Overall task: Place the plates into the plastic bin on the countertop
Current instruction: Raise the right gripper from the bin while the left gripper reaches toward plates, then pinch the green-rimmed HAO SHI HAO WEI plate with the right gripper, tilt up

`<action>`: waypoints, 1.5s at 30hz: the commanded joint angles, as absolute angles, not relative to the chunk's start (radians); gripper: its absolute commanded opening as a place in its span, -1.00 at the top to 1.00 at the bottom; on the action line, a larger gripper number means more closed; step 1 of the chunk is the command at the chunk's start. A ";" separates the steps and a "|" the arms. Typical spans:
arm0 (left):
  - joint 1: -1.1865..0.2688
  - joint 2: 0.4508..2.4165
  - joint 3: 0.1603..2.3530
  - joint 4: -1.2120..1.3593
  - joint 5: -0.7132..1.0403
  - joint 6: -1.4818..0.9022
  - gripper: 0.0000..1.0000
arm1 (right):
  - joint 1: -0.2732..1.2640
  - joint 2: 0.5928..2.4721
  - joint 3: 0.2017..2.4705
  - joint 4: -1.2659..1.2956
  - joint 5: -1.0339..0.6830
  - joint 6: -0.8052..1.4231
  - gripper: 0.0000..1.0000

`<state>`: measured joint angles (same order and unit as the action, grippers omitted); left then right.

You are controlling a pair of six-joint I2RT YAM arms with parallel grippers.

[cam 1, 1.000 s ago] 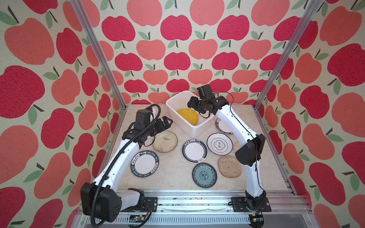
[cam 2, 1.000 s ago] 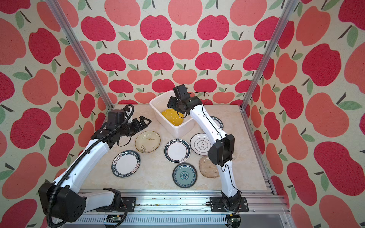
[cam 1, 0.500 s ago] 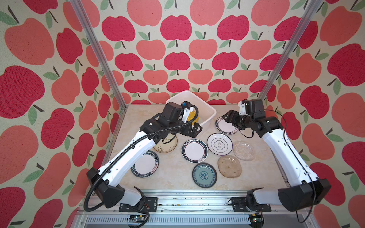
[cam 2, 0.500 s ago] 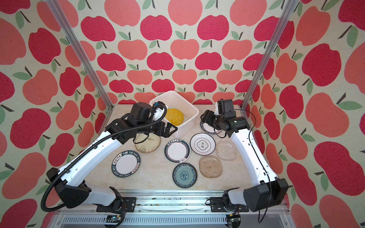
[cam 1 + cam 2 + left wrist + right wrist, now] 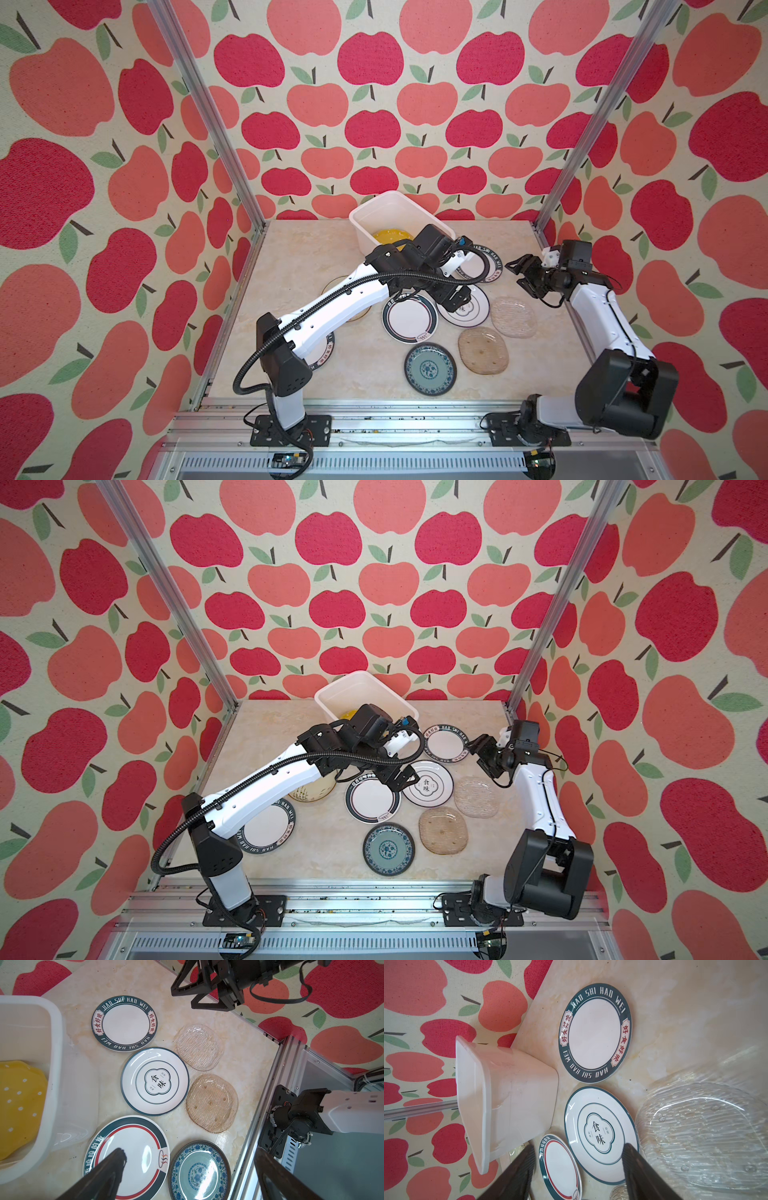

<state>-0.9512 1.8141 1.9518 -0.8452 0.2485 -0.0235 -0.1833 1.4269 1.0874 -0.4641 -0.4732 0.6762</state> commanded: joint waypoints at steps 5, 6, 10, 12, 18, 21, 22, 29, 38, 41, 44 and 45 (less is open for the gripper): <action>-0.944 1.898 1.997 -0.829 0.340 -0.039 -0.98 | -0.272 1.638 1.103 -0.299 -0.605 0.657 -0.37; -0.942 1.912 1.999 -0.821 0.355 -0.054 -0.98 | -0.278 1.667 1.111 -0.292 -0.612 0.651 -0.37; -0.922 1.957 2.002 -0.770 0.425 -0.158 -0.98 | -0.285 1.774 1.153 -0.278 -0.638 0.615 -0.37; -0.912 1.969 2.002 -0.739 0.455 -0.205 -0.98 | -0.285 1.829 1.181 -0.264 -0.657 0.609 -0.36; -0.879 2.000 2.002 -0.706 0.481 -0.283 -0.99 | -0.284 1.987 1.276 -0.231 -0.687 0.604 -0.31; -0.866 2.008 1.994 -0.703 0.483 -0.294 -0.99 | -0.282 2.041 1.306 -0.223 -0.684 0.598 -0.28; -0.863 2.011 1.992 -0.702 0.485 -0.298 -0.99 | -0.282 2.057 1.313 -0.212 -0.686 0.599 -0.27; -0.841 2.029 1.996 -0.696 0.490 -0.321 -0.98 | -0.241 2.139 1.344 -0.139 -0.717 0.622 -0.18; -0.828 2.028 1.992 -0.708 0.477 -0.322 -0.99 | -0.192 2.203 1.359 -0.095 -0.742 0.638 -0.06; -0.826 2.024 1.987 -0.707 0.476 -0.322 -0.99 | -0.186 2.213 1.362 -0.096 -0.748 0.633 0.00; -0.825 2.025 1.985 -0.707 0.477 -0.322 -0.98 | -0.184 2.217 1.361 -0.095 -0.750 0.631 0.09; -0.825 2.025 1.985 -0.707 0.477 -0.324 -0.98 | -0.184 2.219 1.359 -0.095 -0.748 0.633 0.14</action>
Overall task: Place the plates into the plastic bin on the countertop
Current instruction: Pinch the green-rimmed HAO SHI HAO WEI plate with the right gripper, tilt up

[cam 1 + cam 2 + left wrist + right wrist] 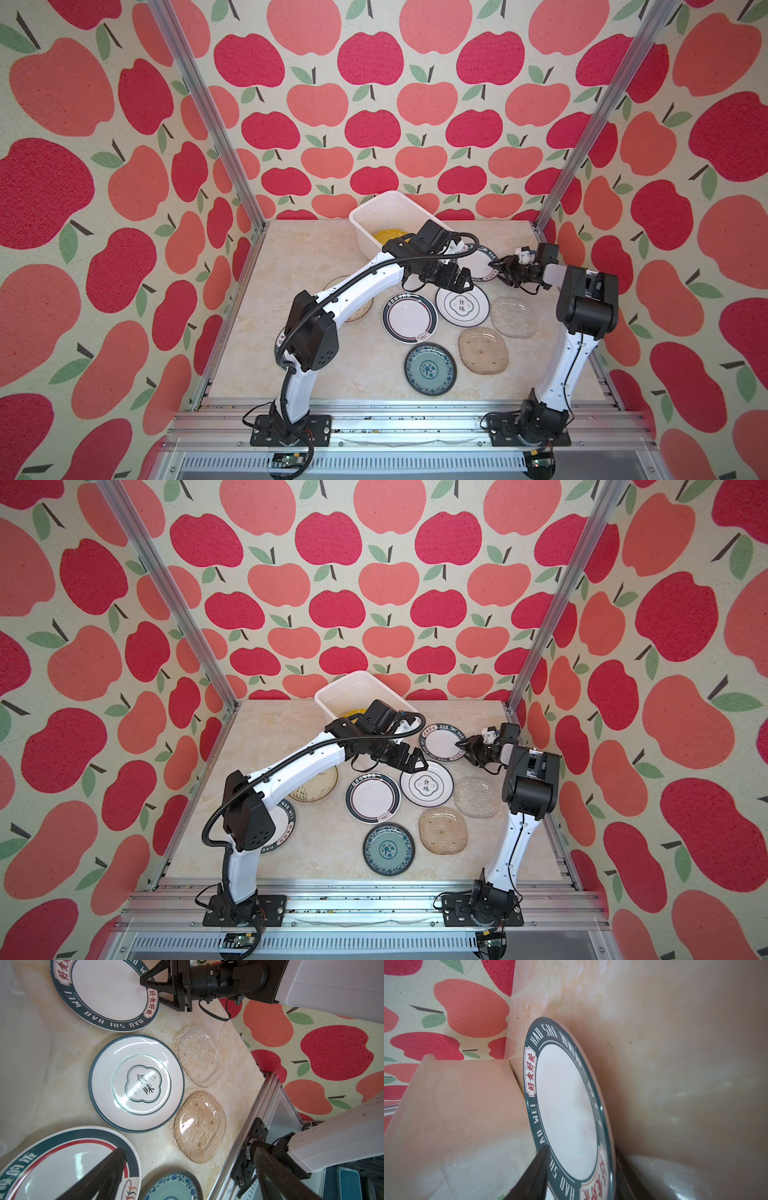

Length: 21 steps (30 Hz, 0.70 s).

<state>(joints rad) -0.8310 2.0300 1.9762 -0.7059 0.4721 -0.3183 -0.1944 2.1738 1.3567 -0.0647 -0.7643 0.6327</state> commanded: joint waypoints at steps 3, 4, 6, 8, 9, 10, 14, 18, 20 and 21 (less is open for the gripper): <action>-0.823 2.025 1.985 -0.708 0.477 -0.324 -0.99 | -0.184 2.224 1.361 -0.099 -0.742 0.634 0.33; -0.822 2.024 1.985 -0.709 0.474 -0.324 -0.99 | -0.184 2.225 1.361 -0.100 -0.742 0.633 0.40; -0.821 2.022 1.983 -0.710 0.474 -0.324 -0.99 | -0.184 2.226 1.362 -0.102 -0.739 0.632 0.52; -0.820 2.021 1.983 -0.712 0.472 -0.324 -0.99 | -0.184 2.224 1.362 -0.104 -0.738 0.632 0.63; -0.819 2.018 1.983 -0.712 0.472 -0.322 -0.98 | -0.184 2.224 1.362 -0.104 -0.737 0.632 0.69; -0.818 2.019 1.983 -0.712 0.472 -0.322 -0.98 | -0.185 2.223 1.362 -0.104 -0.736 0.632 0.75; -0.816 2.011 1.986 -0.713 0.462 -0.322 -0.98 | -0.188 2.211 1.361 -0.101 -0.737 0.639 0.91; -0.815 2.003 1.998 -0.719 0.448 -0.315 -0.99 | -0.196 2.179 1.342 -0.052 -0.748 0.694 1.00; -0.815 1.995 2.004 -0.725 0.433 -0.309 -0.99 | -0.206 2.156 1.321 -0.001 -0.758 0.748 1.00; -0.813 1.989 2.006 -0.727 0.423 -0.306 -0.99 | -0.209 2.140 1.305 0.036 -0.766 0.783 1.00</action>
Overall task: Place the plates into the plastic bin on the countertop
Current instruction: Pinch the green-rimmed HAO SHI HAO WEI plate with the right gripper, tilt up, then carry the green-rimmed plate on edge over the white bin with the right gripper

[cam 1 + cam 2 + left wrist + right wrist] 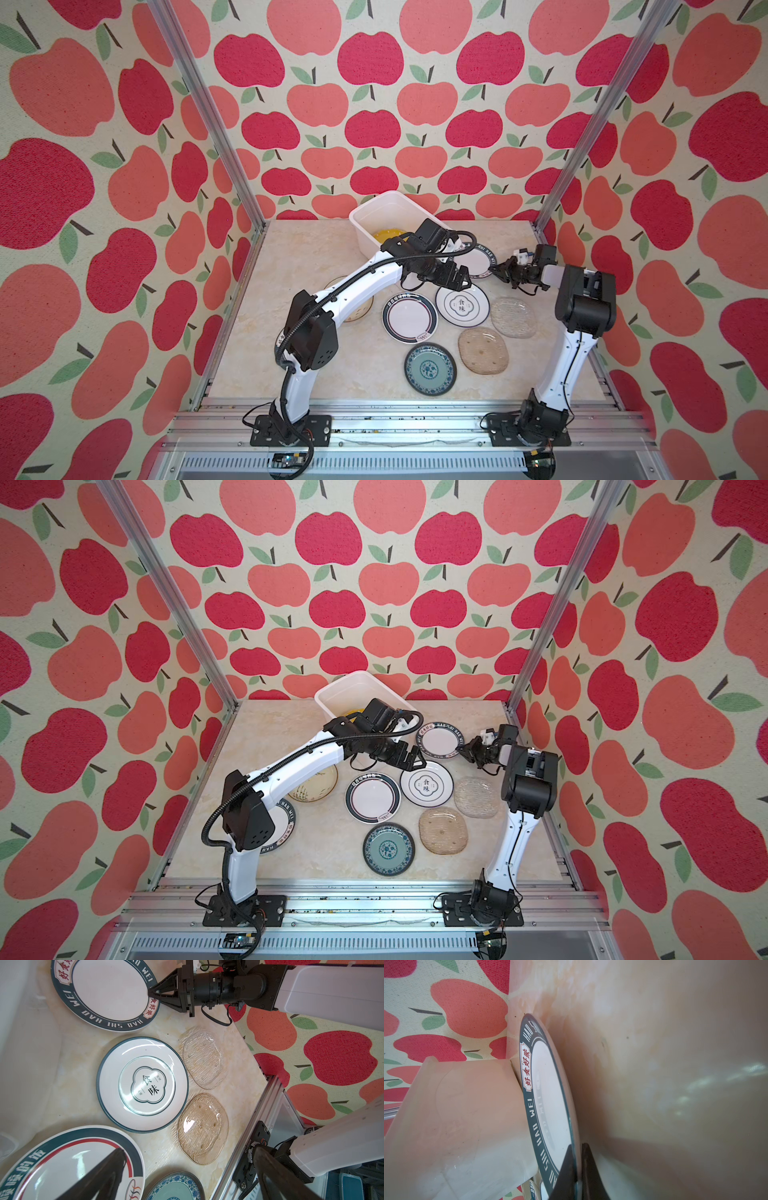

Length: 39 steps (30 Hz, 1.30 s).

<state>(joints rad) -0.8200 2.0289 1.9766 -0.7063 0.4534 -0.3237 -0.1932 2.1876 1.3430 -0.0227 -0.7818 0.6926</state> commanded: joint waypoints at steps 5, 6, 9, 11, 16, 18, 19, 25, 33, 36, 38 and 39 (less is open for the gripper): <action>-0.806 1.941 2.007 -0.736 0.366 -0.301 -0.98 | -0.216 2.024 1.249 0.108 -0.757 0.884 1.00; -0.803 1.926 2.003 -0.736 0.349 -0.304 -0.98 | -0.216 1.989 1.238 0.103 -0.746 0.892 1.00; -0.787 1.865 1.966 -0.720 0.283 -0.336 -0.98 | -0.212 1.881 1.217 0.057 -0.703 0.902 1.00; -0.765 1.815 1.921 -0.702 0.233 -0.379 -0.98 | -0.206 1.802 1.213 -0.009 -0.661 0.890 1.00; -0.652 1.682 1.771 -0.662 0.154 -0.556 -0.99 | -0.168 1.600 1.243 -0.221 -0.517 0.838 1.00; -0.584 1.634 1.705 -0.644 0.157 -0.629 -0.99 | -0.126 1.517 1.254 -0.290 -0.439 0.837 1.00; -0.558 1.613 1.676 -0.638 0.164 -0.654 -0.99 | -0.105 1.486 1.260 -0.313 -0.409 0.844 1.00; -0.408 1.575 1.628 -0.643 0.218 -0.726 -1.00 | 0.080 1.383 1.351 -0.390 -0.273 0.893 1.00; -0.312 1.692 1.681 -0.691 0.279 -0.750 -0.87 | 0.307 1.503 1.544 -0.438 -0.190 0.910 1.00; -0.307 1.778 1.759 -0.728 0.261 -0.733 -0.83 | 0.341 1.539 1.593 -0.449 -0.181 0.898 1.00; -0.306 1.843 1.825 -0.754 0.253 -0.725 -0.76 | 0.362 1.562 1.640 -0.492 -0.165 0.860 1.00; -0.307 1.878 1.861 -0.765 0.251 -0.724 -0.74 | 0.371 1.573 1.670 -0.518 -0.160 0.834 1.00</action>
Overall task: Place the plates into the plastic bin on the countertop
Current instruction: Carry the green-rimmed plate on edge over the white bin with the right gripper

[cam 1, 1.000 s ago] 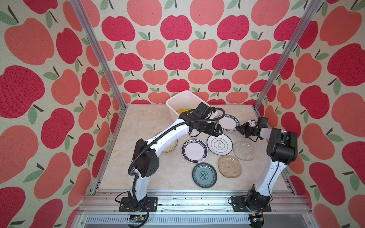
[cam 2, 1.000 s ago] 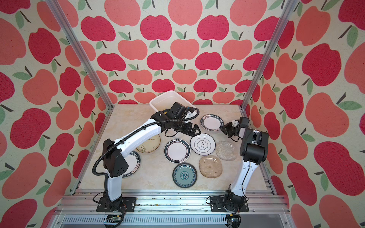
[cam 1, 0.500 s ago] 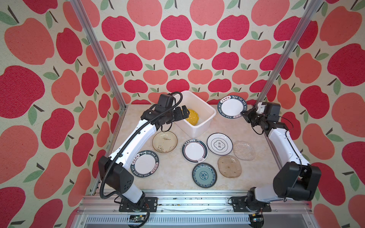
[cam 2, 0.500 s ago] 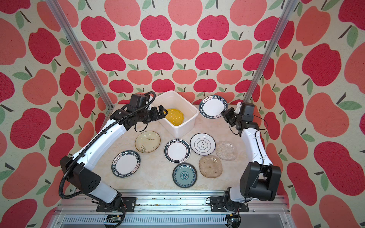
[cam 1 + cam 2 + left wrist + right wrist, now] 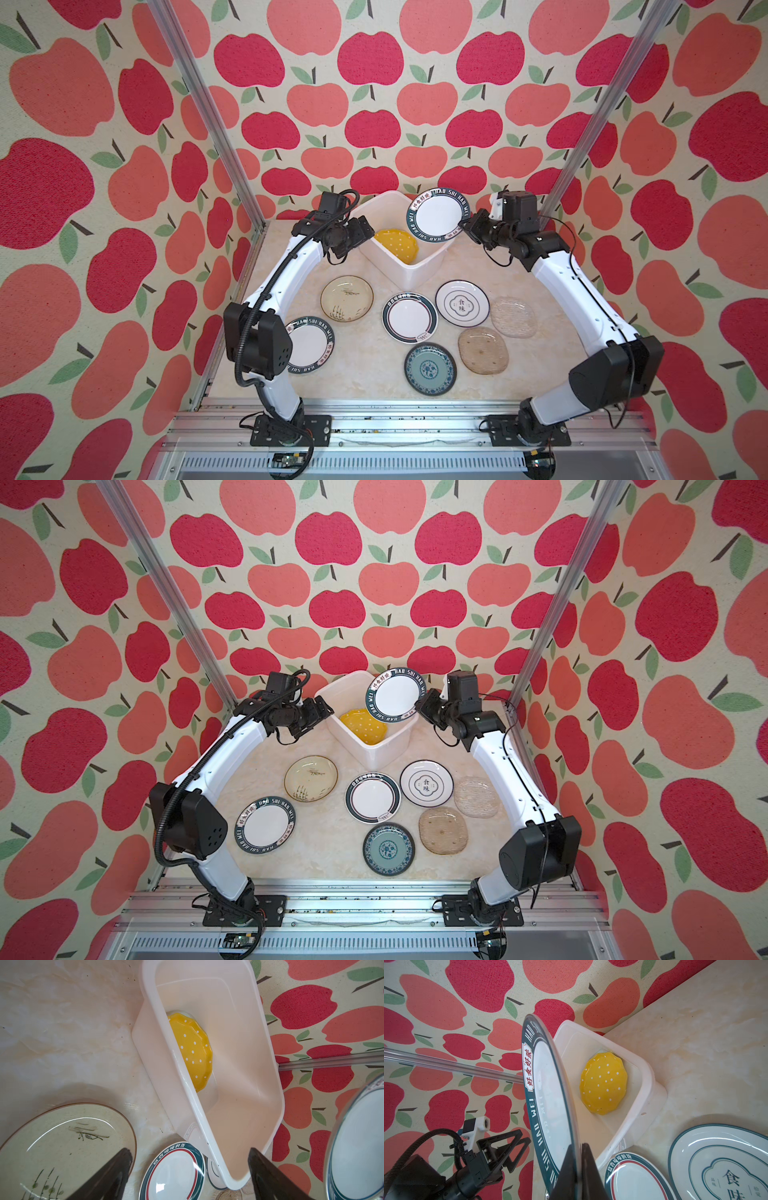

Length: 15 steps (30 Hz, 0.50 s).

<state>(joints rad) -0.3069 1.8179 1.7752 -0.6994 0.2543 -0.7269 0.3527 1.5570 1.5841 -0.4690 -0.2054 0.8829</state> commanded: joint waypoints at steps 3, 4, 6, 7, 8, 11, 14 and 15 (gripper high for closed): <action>-0.308 1.973 1.963 -0.795 0.241 -0.733 -0.66 | 0.387 1.592 1.722 -0.571 -0.148 0.770 1.00; -0.310 2.001 1.996 -0.809 0.237 -0.735 -0.61 | 0.388 1.594 1.728 -0.578 -0.144 0.759 1.00; -0.314 2.071 2.088 -0.876 0.198 -0.739 -0.54 | 0.386 1.601 1.740 -0.588 -0.142 0.740 1.00; -0.318 2.106 2.137 -0.922 0.165 -0.739 -0.49 | 0.386 1.606 1.749 -0.593 -0.138 0.730 1.00; -0.323 2.145 2.196 -0.975 0.125 -0.744 -0.45 | 0.385 1.614 1.762 -0.598 -0.138 0.718 1.00; -0.330 2.241 2.332 -1.050 0.099 -0.754 -0.27 | 0.385 1.641 1.796 -0.612 -0.146 0.694 1.00; -0.337 2.322 2.447 -1.090 0.097 -0.762 -0.15 | 0.382 1.659 1.808 -0.609 -0.168 0.692 1.00; -0.342 2.348 2.485 -1.102 0.094 -0.761 -0.10 | 0.381 1.663 1.807 -0.609 -0.170 0.692 1.00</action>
<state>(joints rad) -0.3305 2.2925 2.3932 -0.9829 0.1375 -0.7502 0.3851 1.6436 1.7767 -0.6083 -0.1547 0.7284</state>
